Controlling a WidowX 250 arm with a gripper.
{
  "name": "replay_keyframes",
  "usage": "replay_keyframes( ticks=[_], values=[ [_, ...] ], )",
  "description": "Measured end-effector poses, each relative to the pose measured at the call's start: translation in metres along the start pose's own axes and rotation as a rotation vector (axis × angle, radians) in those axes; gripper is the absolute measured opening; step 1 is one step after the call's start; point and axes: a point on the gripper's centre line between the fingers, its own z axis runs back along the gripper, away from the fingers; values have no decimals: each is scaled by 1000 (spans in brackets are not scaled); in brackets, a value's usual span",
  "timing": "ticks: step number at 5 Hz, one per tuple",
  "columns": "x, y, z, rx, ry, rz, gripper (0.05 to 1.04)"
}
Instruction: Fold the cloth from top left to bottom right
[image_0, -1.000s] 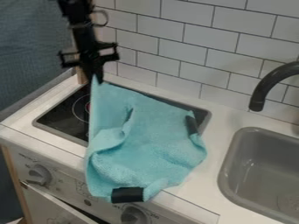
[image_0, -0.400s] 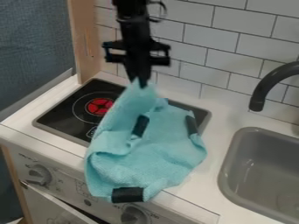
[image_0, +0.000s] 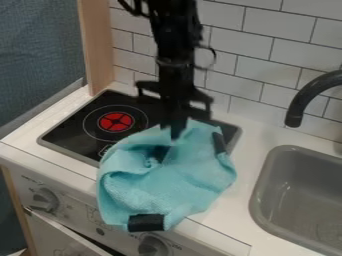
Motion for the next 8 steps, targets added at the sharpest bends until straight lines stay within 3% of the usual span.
replay_keyframes(
  ticks=[2, 3, 4, 6, 7, 8],
  values=[
    [-15, -14, -37, 24, 39, -68, 52],
    [-16, -18, -37, 16, 42, -70, 78],
    [-21, -17, -38, 22, 75, -47, 239],
    [-25, -16, -38, 32, 98, 2, 798],
    [-22, -15, -27, 30, 74, 18, 1009],
    [-23, -15, -21, 23, 77, 20, 1009]
  ],
)
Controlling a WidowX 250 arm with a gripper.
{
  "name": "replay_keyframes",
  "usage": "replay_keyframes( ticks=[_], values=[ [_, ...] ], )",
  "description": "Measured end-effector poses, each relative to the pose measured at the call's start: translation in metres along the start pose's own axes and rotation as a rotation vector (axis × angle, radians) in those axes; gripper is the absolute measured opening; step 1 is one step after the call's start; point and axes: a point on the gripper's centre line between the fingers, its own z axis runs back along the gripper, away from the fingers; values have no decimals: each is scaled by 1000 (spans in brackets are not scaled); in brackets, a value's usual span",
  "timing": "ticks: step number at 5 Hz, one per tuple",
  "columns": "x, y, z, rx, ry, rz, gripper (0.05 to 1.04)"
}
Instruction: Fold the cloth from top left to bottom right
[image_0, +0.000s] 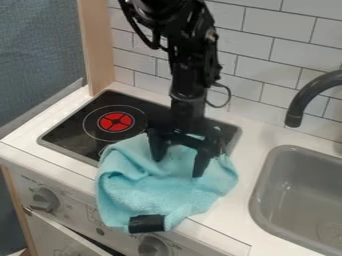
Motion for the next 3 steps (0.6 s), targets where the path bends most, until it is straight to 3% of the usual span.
replay_keyframes(
  ticks=[3],
  values=[
    [7, -4, 70, -82, -139, 21, 999]
  ],
)
